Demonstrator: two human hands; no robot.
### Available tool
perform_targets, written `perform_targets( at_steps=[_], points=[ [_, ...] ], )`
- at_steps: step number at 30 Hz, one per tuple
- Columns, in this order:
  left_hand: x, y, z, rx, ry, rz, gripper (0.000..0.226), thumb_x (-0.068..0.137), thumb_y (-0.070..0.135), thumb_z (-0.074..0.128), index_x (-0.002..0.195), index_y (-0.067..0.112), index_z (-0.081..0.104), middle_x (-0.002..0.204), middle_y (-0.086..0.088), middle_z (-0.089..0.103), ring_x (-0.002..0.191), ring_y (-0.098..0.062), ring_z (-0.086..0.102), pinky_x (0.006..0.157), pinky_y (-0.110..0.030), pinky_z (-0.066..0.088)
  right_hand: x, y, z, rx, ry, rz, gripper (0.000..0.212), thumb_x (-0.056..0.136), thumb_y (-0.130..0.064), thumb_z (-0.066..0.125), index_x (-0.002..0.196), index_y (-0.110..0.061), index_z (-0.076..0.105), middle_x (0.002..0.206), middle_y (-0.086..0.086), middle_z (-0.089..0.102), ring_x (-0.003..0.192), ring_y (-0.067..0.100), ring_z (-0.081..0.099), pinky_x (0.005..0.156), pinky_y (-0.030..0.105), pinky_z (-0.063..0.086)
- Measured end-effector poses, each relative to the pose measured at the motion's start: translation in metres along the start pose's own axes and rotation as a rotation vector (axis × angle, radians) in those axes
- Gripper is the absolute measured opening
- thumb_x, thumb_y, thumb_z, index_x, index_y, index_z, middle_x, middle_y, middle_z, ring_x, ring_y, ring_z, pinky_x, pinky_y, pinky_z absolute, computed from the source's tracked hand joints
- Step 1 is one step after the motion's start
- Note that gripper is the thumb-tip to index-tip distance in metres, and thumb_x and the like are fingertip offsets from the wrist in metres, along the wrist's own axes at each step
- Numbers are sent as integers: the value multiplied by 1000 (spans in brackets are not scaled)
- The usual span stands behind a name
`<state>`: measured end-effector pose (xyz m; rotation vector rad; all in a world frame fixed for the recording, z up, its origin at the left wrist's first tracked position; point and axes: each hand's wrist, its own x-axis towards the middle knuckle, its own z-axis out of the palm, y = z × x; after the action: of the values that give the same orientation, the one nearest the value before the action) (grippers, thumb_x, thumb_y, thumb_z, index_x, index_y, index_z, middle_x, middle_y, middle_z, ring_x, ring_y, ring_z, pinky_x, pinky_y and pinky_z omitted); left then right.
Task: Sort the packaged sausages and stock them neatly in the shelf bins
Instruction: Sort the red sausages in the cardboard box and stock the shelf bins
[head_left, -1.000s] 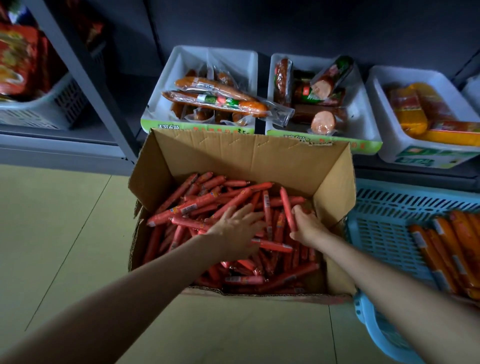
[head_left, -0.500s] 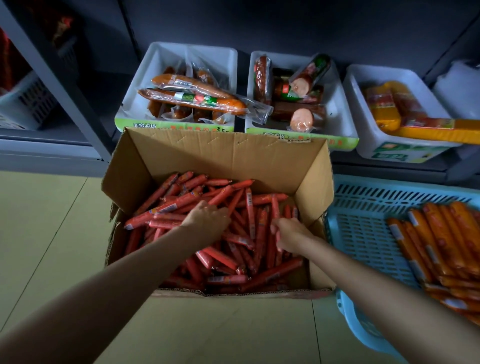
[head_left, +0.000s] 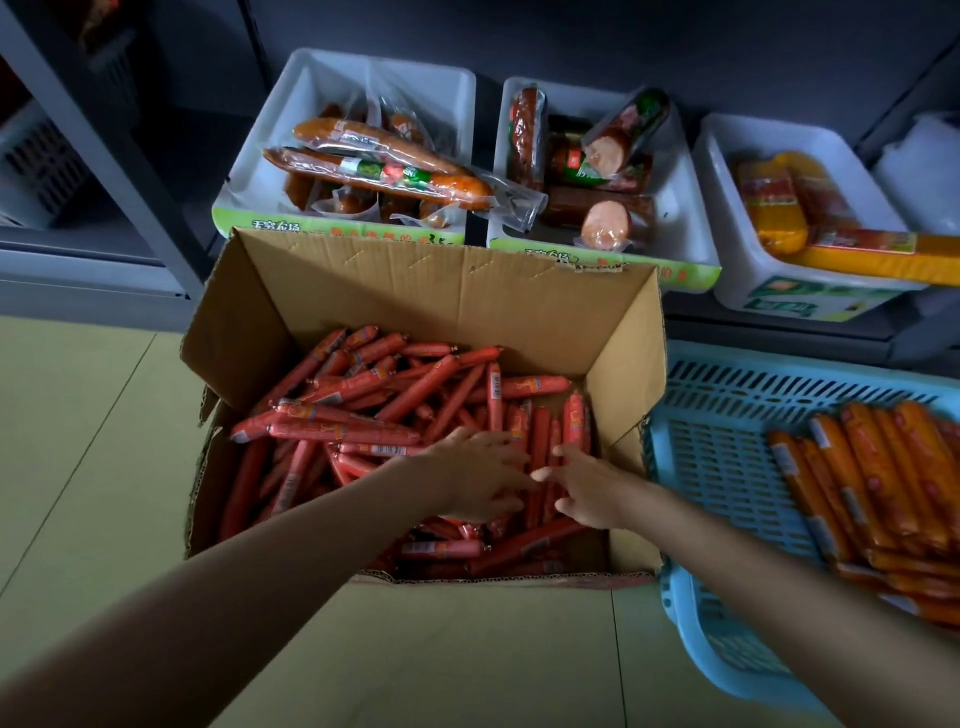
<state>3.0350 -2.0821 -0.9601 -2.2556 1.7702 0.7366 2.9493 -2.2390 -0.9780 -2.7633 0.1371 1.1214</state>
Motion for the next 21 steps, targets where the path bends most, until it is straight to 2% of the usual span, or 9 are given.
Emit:
perform_targets(
  at_steps=[2, 5, 7, 10, 13, 15, 17, 19, 21],
  points=[
    [11, 9, 4, 56, -106, 39, 46, 98, 50, 26, 143, 39, 31, 158, 5, 11, 145, -27, -1, 116, -51, 9, 0, 4, 1, 7, -13, 0, 55, 99, -7, 36, 147, -32, 29, 158, 5, 3, 119, 20, 48, 83, 29, 45],
    [20, 11, 13, 140, -188, 29, 48, 96, 57, 23, 143, 45, 27, 159, -1, 0, 143, -35, -14, 115, -53, 1, -2, 6, 3, -23, 14, -16, 49, 96, -3, 36, 140, -24, 43, 148, 7, 27, 127, 25, 41, 89, 29, 40],
    [24, 12, 18, 206, -205, 35, 51, 95, 60, 22, 144, 47, 21, 158, -4, -7, 140, -40, -21, 114, -56, -3, -6, 3, 7, -69, -14, -16, 48, 96, -3, 37, 142, -18, 39, 153, 8, 21, 127, 24, 43, 94, 29, 39],
    [31, 14, 23, 315, -172, 42, 53, 94, 61, 19, 145, 46, 14, 158, -7, -8, 139, -43, -21, 112, -59, -6, -15, -4, 5, -126, -18, 19, 51, 98, -3, 34, 147, -16, 30, 157, 12, 7, 123, 26, 50, 94, 29, 40],
    [38, 14, 20, 348, -87, -40, 52, 96, 58, 14, 146, 44, 15, 159, -6, 1, 141, -40, -17, 110, -59, -12, -11, -1, -2, -114, 35, 40, 42, 98, -7, 38, 139, -11, 42, 154, 15, 17, 126, 31, 46, 100, 36, 39],
    [42, 16, 14, 343, -57, -103, 51, 97, 55, 14, 147, 41, 16, 159, -6, 4, 142, -39, -16, 110, -58, -11, -5, 0, -6, -108, 51, 70, 39, 96, -4, 40, 134, -12, 47, 155, 17, 10, 123, 38, 47, 101, 40, 40],
    [46, 18, 8, 310, -49, -145, 51, 98, 53, 16, 147, 39, 17, 158, -9, 5, 142, -39, -14, 111, -57, -9, 0, -2, -8, -122, 41, 90, 39, 96, -3, 43, 134, -9, 46, 156, 14, 8, 128, 39, 39, 105, 42, 37],
    [50, 20, 4, 297, -46, -167, 50, 99, 51, 19, 147, 37, 20, 158, -11, 7, 143, -39, -12, 112, -56, -8, 1, -3, -10, -131, 50, 102, 39, 96, -4, 43, 136, -5, 44, 151, 13, 21, 130, 36, 34, 107, 42, 35],
    [51, 19, 4, 307, -42, -166, 49, 99, 50, 21, 146, 37, 22, 157, -12, 11, 143, -39, -7, 113, -55, -5, -5, -3, -13, -133, 65, 107, 36, 95, -4, 44, 131, -3, 48, 137, 15, 38, 124, 34, 41, 101, 38, 38]
  ],
)
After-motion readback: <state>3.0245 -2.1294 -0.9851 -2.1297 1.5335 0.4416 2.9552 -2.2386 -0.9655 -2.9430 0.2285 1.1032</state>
